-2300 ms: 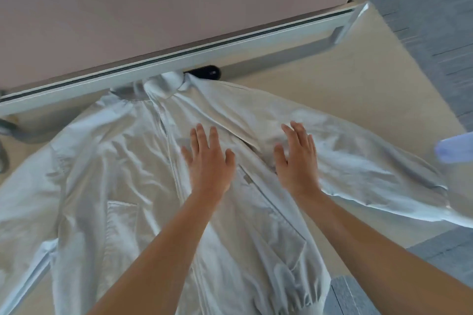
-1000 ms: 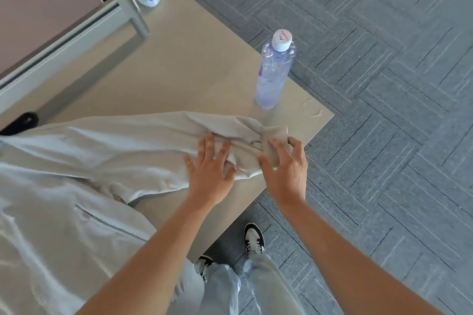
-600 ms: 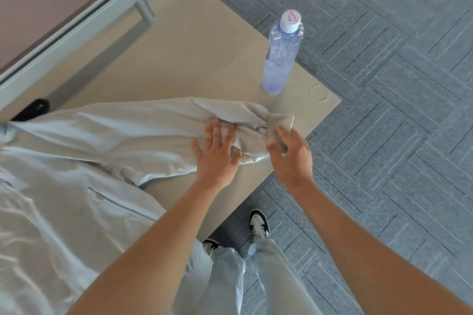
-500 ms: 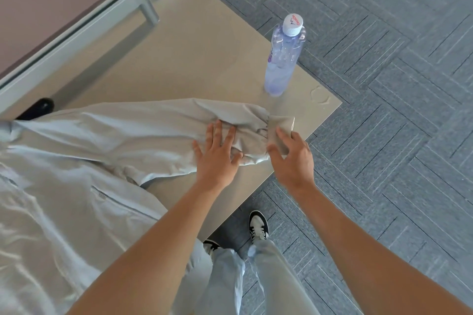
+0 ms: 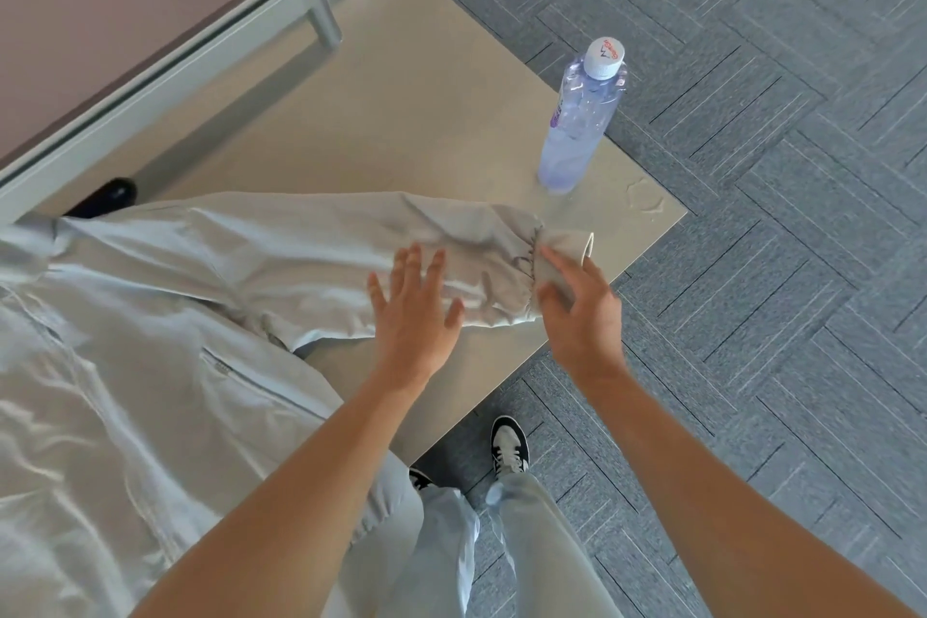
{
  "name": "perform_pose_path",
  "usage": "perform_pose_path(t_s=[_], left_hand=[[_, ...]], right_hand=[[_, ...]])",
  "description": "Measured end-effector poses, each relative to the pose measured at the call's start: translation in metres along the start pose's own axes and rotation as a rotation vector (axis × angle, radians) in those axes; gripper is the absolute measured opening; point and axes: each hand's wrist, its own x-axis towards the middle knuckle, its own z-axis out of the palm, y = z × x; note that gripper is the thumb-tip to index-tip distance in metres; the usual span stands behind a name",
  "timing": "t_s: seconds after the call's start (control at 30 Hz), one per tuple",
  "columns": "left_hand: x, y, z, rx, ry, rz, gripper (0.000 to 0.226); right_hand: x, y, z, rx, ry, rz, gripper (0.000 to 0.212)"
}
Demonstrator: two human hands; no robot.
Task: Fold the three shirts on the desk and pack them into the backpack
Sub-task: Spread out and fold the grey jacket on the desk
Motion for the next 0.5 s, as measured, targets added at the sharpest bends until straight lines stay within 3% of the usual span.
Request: perform_pose_path(t_s=[0.2, 0.5], left_hand=[[-0.026, -0.071, -0.025, -0.016, 0.012, -0.291, 0.069], [-0.101, -0.204, -0.046, -0.03, -0.027, -0.484, 0.063]], right_hand=[[-0.012, -0.054, 0.023, 0.104, 0.054, -0.155, 0.047], [-0.048, -0.174, 0.107, 0.02, -0.088, -0.368, 0.047]])
